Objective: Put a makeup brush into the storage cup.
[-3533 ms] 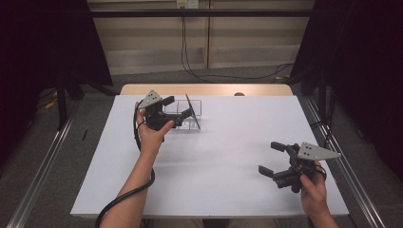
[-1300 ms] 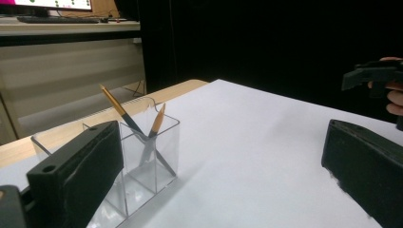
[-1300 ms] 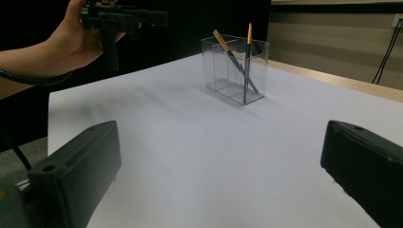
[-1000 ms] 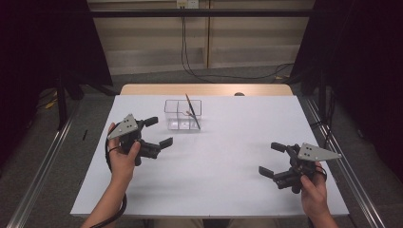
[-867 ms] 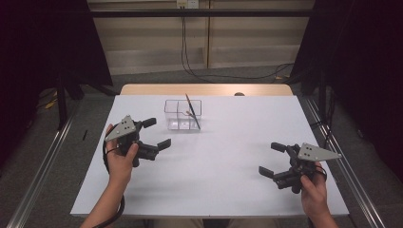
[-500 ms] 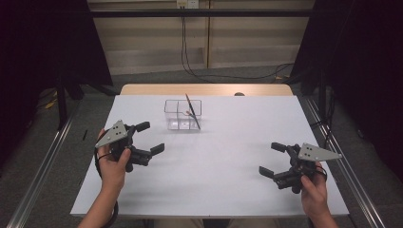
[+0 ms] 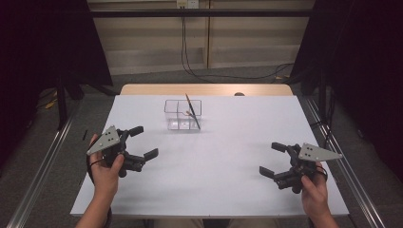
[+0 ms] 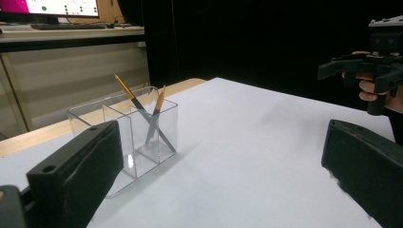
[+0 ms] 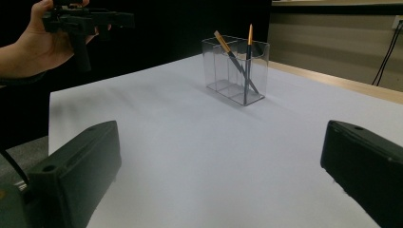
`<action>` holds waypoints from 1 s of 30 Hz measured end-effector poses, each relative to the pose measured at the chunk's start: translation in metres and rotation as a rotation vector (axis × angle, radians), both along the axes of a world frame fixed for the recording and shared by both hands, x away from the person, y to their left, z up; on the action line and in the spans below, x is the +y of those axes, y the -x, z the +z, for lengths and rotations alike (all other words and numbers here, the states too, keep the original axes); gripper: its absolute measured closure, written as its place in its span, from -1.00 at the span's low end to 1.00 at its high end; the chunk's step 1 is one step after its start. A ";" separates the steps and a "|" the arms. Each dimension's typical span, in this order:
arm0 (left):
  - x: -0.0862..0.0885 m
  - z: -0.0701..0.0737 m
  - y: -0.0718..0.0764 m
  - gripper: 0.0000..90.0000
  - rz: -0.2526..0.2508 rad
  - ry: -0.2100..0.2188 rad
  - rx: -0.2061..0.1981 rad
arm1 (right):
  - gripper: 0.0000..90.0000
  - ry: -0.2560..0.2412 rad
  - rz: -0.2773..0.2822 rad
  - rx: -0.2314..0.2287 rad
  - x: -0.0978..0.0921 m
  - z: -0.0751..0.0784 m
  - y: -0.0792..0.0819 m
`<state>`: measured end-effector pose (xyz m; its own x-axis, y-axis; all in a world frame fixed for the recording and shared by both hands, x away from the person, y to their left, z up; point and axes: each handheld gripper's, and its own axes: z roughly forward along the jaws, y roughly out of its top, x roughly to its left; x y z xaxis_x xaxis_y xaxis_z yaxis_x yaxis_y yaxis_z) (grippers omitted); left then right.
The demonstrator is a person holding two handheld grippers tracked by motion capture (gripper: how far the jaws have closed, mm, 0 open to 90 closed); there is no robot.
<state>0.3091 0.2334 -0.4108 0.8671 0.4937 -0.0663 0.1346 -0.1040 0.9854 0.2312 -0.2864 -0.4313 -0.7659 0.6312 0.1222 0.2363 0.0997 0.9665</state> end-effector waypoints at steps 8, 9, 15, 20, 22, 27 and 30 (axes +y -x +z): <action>0.007 -0.002 0.006 -1.00 0.009 -0.008 0.001 | -1.00 -0.004 -0.005 -0.005 -0.003 0.001 0.000; 0.008 -0.002 0.007 -1.00 0.012 -0.007 0.002 | -1.00 -0.004 -0.004 -0.006 -0.003 0.001 0.001; 0.013 -0.002 0.013 -1.00 0.022 -0.005 -0.001 | -1.00 -0.008 -0.007 -0.005 -0.004 0.001 0.001; 0.018 -0.002 0.016 -1.00 0.027 0.003 -0.008 | -1.00 -0.001 -0.006 -0.013 -0.004 0.003 0.003; 0.019 -0.003 0.017 -1.00 0.030 0.008 -0.006 | -1.00 0.002 -0.004 -0.013 -0.004 0.003 0.003; 0.019 -0.002 0.018 -1.00 0.028 0.012 -0.008 | -1.00 -0.001 -0.004 -0.017 -0.004 0.004 0.004; 0.019 -0.002 0.018 -1.00 0.026 0.011 -0.010 | -1.00 -0.004 -0.010 -0.017 -0.004 0.003 0.004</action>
<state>0.2911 0.2520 -0.4131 0.8548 0.5150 -0.0631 0.1272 -0.0900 0.9878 0.2269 -0.2905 -0.4279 -0.7617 0.6383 0.1113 0.2206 0.0940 0.9708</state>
